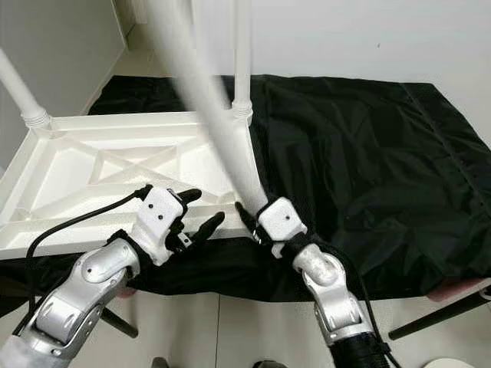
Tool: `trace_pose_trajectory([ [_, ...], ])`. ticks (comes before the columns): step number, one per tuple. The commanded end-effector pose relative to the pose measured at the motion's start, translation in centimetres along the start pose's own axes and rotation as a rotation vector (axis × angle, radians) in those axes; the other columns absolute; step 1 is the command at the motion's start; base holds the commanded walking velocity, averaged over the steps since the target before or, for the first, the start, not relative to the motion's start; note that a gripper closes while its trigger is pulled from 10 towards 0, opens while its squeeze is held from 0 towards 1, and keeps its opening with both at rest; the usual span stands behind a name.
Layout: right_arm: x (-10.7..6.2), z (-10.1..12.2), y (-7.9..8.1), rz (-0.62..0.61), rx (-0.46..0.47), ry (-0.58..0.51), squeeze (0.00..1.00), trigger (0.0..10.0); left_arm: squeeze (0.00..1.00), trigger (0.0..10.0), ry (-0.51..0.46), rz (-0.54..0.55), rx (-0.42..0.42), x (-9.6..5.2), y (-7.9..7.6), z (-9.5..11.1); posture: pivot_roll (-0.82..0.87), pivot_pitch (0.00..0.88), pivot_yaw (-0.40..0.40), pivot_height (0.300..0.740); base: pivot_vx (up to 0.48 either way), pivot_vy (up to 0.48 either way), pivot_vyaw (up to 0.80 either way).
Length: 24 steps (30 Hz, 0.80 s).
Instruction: Building children table
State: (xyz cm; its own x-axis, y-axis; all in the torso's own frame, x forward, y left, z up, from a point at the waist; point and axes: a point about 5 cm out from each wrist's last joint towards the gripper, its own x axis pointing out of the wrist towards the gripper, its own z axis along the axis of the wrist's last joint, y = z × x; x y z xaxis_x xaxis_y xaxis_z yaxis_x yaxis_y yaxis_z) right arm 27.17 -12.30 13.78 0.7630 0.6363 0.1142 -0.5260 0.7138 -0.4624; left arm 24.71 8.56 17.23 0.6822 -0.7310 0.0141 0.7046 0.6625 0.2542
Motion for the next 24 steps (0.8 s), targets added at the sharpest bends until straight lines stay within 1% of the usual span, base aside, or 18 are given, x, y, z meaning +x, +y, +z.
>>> trace_pose_trajectory([
  [1,-0.9,-2.3,1.8,0.08,0.057,0.119,0.0,10.0,0.0,10.0,0.01,-0.025,0.002,-0.1,-0.1,0.0,-0.05,0.127,0.038,0.74,0.0,0.0,0.0],
  [3,-0.9,-2.4,1.9,0.079,0.083,0.118,0.0,10.0,0.0,10.0,0.009,-0.023,0.002,0.0,-0.1,0.1,-0.05,0.13,0.04,0.74,0.0,0.0,0.0],
  [6,-0.5,-2.2,2.0,0.044,0.17,0.101,0.0,10.0,0.0,10.0,0.007,-0.025,0.003,0.1,-0.2,0.2,-0.05,0.135,0.043,0.74,0.0,0.0,0.0],
  [7,-0.3,-2.0,1.9,0.025,0.225,0.082,0.0,10.0,0.0,10.0,0.006,-0.026,0.004,0.1,-0.2,0.2,-0.05,0.138,0.046,0.74,0.0,0.0,0.0],
  [8,-0.3,-2.0,1.9,0.025,0.225,0.082,0.0,10.0,0.0,10.0,0.006,-0.026,0.004,0.1,-0.2,0.2,-0.05,0.138,0.046,0.74,0.0,0.0,0.0],
  [9,-0.2,-1.8,1.7,-0.009,0.307,0.052,0.0,10.0,0.0,10.0,0.005,-0.027,0.005,0.1,-0.2,0.3,-0.05,0.138,0.045,0.74,0.0,0.0,0.0],
  [12,-0.1,-1.8,1.4,-0.062,0.411,0.021,0.0,10.0,0.0,10.0,0.003,-0.027,0.008,0.1,-0.2,0.4,-0.05,0.14,0.047,0.74,0.0,0.0,0.0],
  [13,-0.1,-1.8,1.4,-0.062,0.411,0.021,0.0,10.0,0.0,10.0,0.003,-0.027,0.008,0.1,-0.2,0.4,-0.05,0.14,0.047,0.74,0.0,0.0,0.0],
  [16,0.2,-1.8,1.4,-0.081,0.454,0.009,0.0,10.0,0.0,10.0,0.003,-0.024,0.01,0.1,-0.1,0.5,-0.05,0.14,0.049,0.74,0.0,0.0,0.0],
  [19,0.6,-1.7,1.5,-0.079,0.453,-0.004,0.0,10.0,0.0,10.0,0.002,-0.019,0.012,0.1,0.1,0.5,-0.05,0.14,0.047,0.74,0.0,0.0,0.0],
  [24,0.7,-1.7,1.7,-0.068,0.47,-0.002,0.0,10.0,0.0,10.0,0.004,-0.014,0.014,0.0,0.2,0.6,-0.04,0.14,0.046,0.74,0.0,0.0,0.0],
])
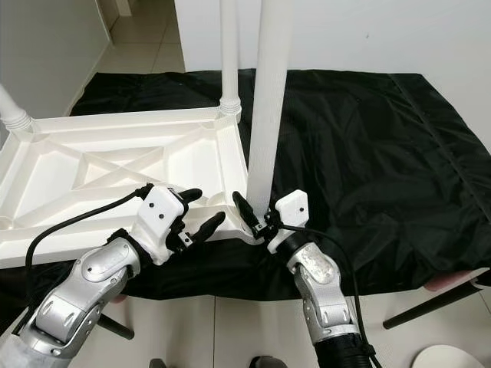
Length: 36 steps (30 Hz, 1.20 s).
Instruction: Building children table
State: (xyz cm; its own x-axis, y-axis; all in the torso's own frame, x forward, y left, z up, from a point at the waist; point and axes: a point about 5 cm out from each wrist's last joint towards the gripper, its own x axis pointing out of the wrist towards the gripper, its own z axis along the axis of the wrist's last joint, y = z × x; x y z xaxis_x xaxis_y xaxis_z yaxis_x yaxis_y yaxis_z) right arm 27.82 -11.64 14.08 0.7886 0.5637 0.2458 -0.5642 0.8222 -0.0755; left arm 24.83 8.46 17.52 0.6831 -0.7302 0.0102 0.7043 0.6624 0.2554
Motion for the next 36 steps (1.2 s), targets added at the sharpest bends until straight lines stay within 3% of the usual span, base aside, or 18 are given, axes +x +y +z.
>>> trace_pose_trajectory([
  [1,-0.6,-2.4,0.8,0.015,0.078,0.113,0.0,10.0,0.0,10.0,0.0,-0.012,0.013,-0.2,0.1,0.3,-0.04,0.141,0.044,0.74,0.0,0.0,0.0],
  [9,-1.1,-2.6,0.9,-0.038,0.155,0.082,0.0,10.0,0.0,10.0,0.0,0.0,0.017,-0.2,0.3,0.4,-0.03,0.139,0.04,0.74,0.0,0.0,0.0],
  [10,-1.4,-2.6,0.9,-0.058,0.078,0.068,0.0,10.0,0.0,10.0,-0.001,0.003,0.017,-0.2,0.3,0.4,-0.03,0.14,0.039,0.74,0.0,0.0,0.0],
  [11,-1.4,-2.6,0.9,-0.058,0.078,0.068,0.0,10.0,0.0,10.0,-0.001,0.003,0.017,-0.2,0.3,0.4,-0.03,0.14,0.039,0.74,0.0,0.0,0.0],
  [13,-1.9,-2.4,1.0,-0.072,-0.09,0.04,0.0,10.0,0.0,10.0,-0.001,0.007,0.018,-0.2,0.3,0.4,-0.04,0.138,0.041,0.74,0.0,0.0,0.0],
  [15,-2.1,-2.5,1.0,-0.079,-0.126,0.037,0.0,10.0,0.0,10.0,-0.001,0.008,0.018,-0.2,0.4,0.4,-0.04,0.137,0.042,0.74,0.0,0.0,0.0],
  [26,-2.2,-3.4,1.5,-0.018,-0.091,0.082,0.0,10.0,0.0,10.0,-0.004,0.005,0.022,-0.1,0.5,0.6,-0.04,0.136,0.045,0.74,0.0,0.0,0.0],
  [28,-2.0,-4.0,1.7,0.009,-0.001,0.124,0.0,10.0,0.0,10.0,-0.005,0.008,0.024,-0.2,0.5,0.6,-0.03,0.135,0.045,0.74,0.0,0.0,0.0],
  [33,-1.9,-4.2,1.7,0.026,0.009,0.139,0.0,10.0,0.0,10.0,-0.007,0.009,0.025,-0.2,0.5,0.7,-0.03,0.133,0.043,0.74,0.0,0.0,0.0],
  [36,-1.5,-4.0,1.2,0.032,0.067,0.152,0.0,10.0,0.0,10.0,-0.008,0.011,0.027,-0.2,0.6,0.7,-0.03,0.132,0.041,0.74,0.0,0.0,0.0],
])
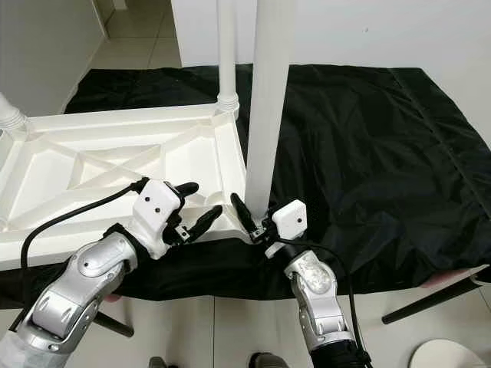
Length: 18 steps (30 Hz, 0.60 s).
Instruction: Building children table
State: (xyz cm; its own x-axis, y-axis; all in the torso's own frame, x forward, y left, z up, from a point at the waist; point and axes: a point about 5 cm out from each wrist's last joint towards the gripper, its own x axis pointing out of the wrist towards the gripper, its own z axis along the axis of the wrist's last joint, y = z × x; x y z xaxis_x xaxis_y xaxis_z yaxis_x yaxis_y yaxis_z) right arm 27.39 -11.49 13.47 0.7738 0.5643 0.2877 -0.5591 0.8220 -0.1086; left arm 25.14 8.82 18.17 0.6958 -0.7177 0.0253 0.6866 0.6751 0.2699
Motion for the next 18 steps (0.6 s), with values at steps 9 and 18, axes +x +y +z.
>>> trace_pose_trajectory([
  [9,-1.0,-3.3,-0.6,-0.02,0.15,0.237,0.0,10.0,0.0,10.0,-0.002,-0.006,0.014,-0.1,-0.1,0.3,-0.03,0.135,0.032,0.74,0.0,0.0,0.0],
  [18,-0.9,-3.4,-0.2,-0.057,0.111,0.23,0.0,10.0,0.0,10.0,-0.004,0.0,0.014,-0.1,-0.1,0.3,-0.03,0.133,0.025,0.74,0.0,0.0,0.0],
])
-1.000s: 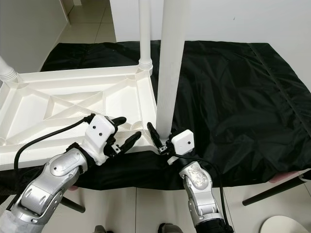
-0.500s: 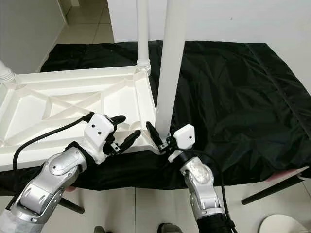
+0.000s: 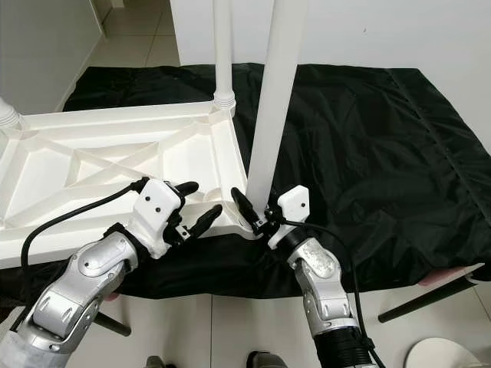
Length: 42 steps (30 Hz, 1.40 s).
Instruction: Building children table
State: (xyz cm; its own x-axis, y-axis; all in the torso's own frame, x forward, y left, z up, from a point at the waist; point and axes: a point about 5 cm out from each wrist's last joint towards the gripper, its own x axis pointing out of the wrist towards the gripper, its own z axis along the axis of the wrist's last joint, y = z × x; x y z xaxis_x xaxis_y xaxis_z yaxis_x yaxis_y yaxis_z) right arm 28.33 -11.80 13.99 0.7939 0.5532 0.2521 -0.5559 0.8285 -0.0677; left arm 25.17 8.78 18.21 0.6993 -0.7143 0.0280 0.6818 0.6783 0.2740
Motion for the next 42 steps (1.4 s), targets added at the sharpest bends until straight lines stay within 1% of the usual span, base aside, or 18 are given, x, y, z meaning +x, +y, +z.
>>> trace_pose_trajectory([
  [1,-1.4,-3.7,0.5,-0.072,0.069,0.192,0.0,10.0,0.0,10.0,-0.003,-0.004,0.01,-0.1,-0.1,0.3,-0.03,0.134,0.024,0.74,0.0,0.0,0.0],
  [3,-0.7,-3.8,0.8,-0.157,0.062,0.217,0.0,10.0,0.0,10.0,-0.003,-0.003,0.009,-0.1,-0.1,0.3,-0.03,0.133,0.026,0.74,0.0,0.0,0.0],
  [5,-0.7,-3.8,0.8,-0.157,0.062,0.217,0.0,10.0,0.0,10.0,-0.003,-0.003,0.009,-0.1,-0.1,0.3,-0.03,0.133,0.026,0.74,0.0,0.0,0.0],
  [7,0.0,-3.6,1.1,-0.239,0.055,0.22,0.0,10.0,0.0,10.0,-0.004,-0.005,0.009,-0.1,-0.1,0.3,-0.03,0.132,0.026,0.74,0.0,0.0,0.0],
  [10,0.4,-3.4,1.3,-0.26,0.06,0.213,0.0,10.0,0.0,10.0,-0.005,-0.006,0.009,-0.1,-0.2,0.3,-0.03,0.131,0.026,0.74,0.0,0.0,0.0],
  [12,1.4,-3.0,1.3,-0.337,0.083,0.203,0.0,10.0,0.0,10.0,-0.012,-0.007,0.009,0.1,-0.2,0.5,-0.03,0.127,0.025,0.74,0.0,0.0,0.0],
  [13,1.4,-3.0,1.3,-0.337,0.083,0.203,0.0,10.0,0.0,10.0,-0.012,-0.007,0.009,0.1,-0.2,0.5,-0.03,0.127,0.025,0.74,0.0,0.0,0.0],
  [16,2.3,-2.5,0.7,-0.492,0.12,0.177,0.0,10.0,0.0,10.0,-0.017,-0.007,0.008,0.2,-0.3,0.6,-0.02,0.12,0.02,0.74,0.0,0.0,0.0],
  [18,2.4,-2.4,0.5,-0.518,0.119,0.171,0.0,10.0,0.0,10.0,-0.017,-0.008,0.008,0.3,-0.3,0.5,-0.02,0.118,0.02,0.74,0.0,0.0,0.0],
  [19,2.7,-2.0,0.2,-0.601,0.105,0.155,0.0,10.0,0.0,10.0,-0.018,-0.008,0.007,0.3,-0.3,0.5,-0.02,0.114,0.015,0.74,0.0,0.0,0.0],
  [22,2.8,-1.7,-0.1,-0.642,0.112,0.141,0.0,10.0,0.0,10.0,-0.019,-0.009,0.008,0.3,-0.4,0.5,-0.02,0.11,0.013,0.74,0.0,0.0,0.0],
  [27,2.9,-1.4,0.0,-0.62,0.091,0.133,0.0,10.0,0.0,10.0,-0.02,-0.01,0.01,0.4,-0.4,0.5,-0.02,0.104,0.006,0.74,0.0,0.0,0.0],
  [30,2.9,-1.2,0.8,-0.55,0.009,0.129,0.0,10.0,0.0,10.0,-0.024,-0.006,0.012,0.5,-0.4,0.5,-0.02,0.098,0.002,0.74,0.0,0.0,0.0],
  [31,2.8,-1.2,1.0,-0.511,-0.042,0.117,0.0,10.0,0.0,10.0,-0.026,-0.004,0.012,0.5,-0.4,0.6,-0.02,0.094,0.001,0.74,0.0,0.0,0.0],
  [32,2.8,-1.2,1.0,-0.511,-0.042,0.117,0.0,10.0,0.0,10.0,-0.026,-0.004,0.012,0.5,-0.4,0.6,-0.02,0.094,0.001,0.74,0.0,0.0,0.0],
  [33,2.5,-1.5,1.3,-0.464,-0.08,0.113,0.0,10.0,0.0,10.0,-0.026,-0.003,0.011,0.5,-0.4,0.6,-0.02,0.091,0.001,0.74,0.0,0.0,0.0],
  [35,2.5,-1.5,1.3,-0.464,-0.08,0.113,0.0,10.0,0.0,10.0,-0.026,-0.003,0.011,0.5,-0.4,0.6,-0.02,0.091,0.001,0.74,0.0,0.0,0.0],
  [42,0.7,-2.9,1.4,-0.378,-0.109,0.094,0.0,10.0,0.0,10.0,-0.027,0.003,0.015,0.5,-0.3,0.6,-0.02,0.09,-0.001,0.74,0.0,0.0,0.0],
])
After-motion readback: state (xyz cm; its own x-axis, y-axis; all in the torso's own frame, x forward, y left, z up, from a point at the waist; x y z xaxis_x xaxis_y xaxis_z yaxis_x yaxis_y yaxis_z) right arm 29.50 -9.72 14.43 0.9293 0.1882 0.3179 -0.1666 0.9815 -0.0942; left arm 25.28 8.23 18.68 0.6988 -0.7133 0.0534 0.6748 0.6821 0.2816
